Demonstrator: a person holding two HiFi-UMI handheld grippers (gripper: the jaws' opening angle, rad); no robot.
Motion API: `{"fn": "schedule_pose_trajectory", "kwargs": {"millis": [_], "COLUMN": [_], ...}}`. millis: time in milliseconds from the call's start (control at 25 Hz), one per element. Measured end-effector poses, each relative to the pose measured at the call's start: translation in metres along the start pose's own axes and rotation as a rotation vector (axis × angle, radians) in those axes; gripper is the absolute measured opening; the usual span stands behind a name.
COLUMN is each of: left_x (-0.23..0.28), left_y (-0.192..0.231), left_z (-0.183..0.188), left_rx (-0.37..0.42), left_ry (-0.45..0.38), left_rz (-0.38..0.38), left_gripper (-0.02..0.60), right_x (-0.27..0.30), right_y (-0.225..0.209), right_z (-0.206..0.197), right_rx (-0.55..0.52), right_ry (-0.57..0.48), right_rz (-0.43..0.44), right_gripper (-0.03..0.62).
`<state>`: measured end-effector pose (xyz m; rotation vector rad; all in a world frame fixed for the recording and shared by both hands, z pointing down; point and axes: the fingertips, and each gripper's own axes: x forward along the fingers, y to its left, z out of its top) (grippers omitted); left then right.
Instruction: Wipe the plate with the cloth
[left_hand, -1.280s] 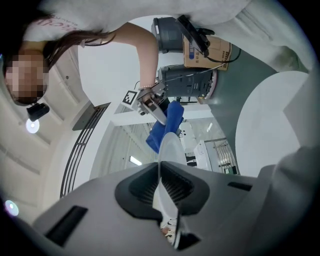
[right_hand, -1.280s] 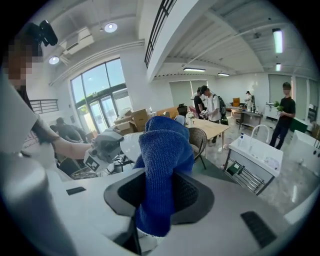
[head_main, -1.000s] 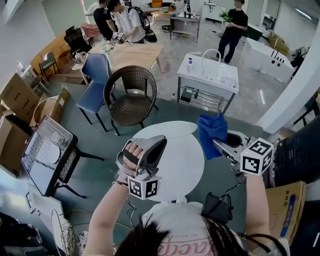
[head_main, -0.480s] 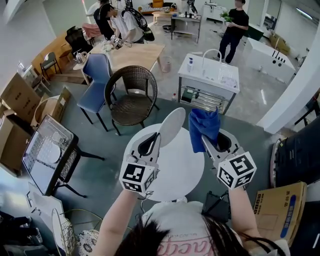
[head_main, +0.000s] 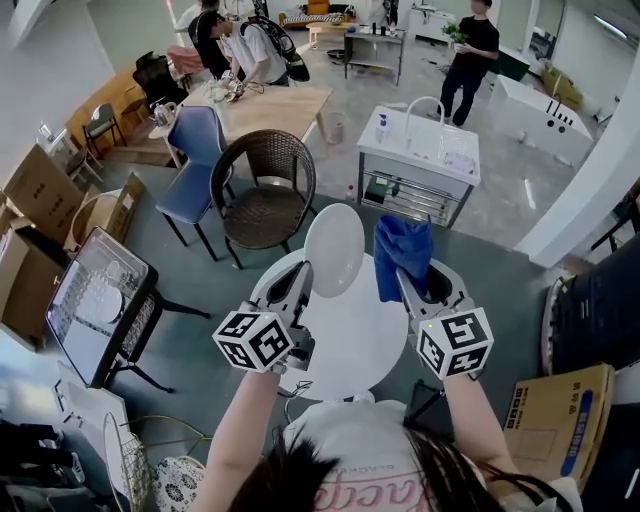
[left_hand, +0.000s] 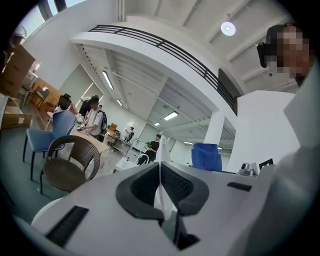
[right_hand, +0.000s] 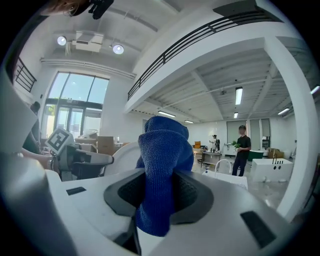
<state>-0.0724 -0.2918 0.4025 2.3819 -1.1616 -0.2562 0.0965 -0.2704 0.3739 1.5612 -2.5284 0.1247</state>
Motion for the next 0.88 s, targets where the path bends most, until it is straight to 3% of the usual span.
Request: {"fn": "schedule_pose_trajectory", "kwargs": {"millis": [440, 880], "left_x": [-0.015, -0.023], "left_y": [0.006, 0.005], "left_z": [0.012, 0.019], "left_rx": [0.009, -0.011], "left_ry": [-0.043, -0.094], "left_rz": [0.055, 0.063], "left_gripper": [0.017, 0.017], "right_x": [0.0, -0.001], "right_y": [0.001, 0.009], "right_z": [-0.007, -0.006], "right_rx": [0.004, -0.002], "right_ry": [0.021, 0.008], "right_rz": [-0.012, -0.002], "right_gripper": [0.132, 0.132]}}
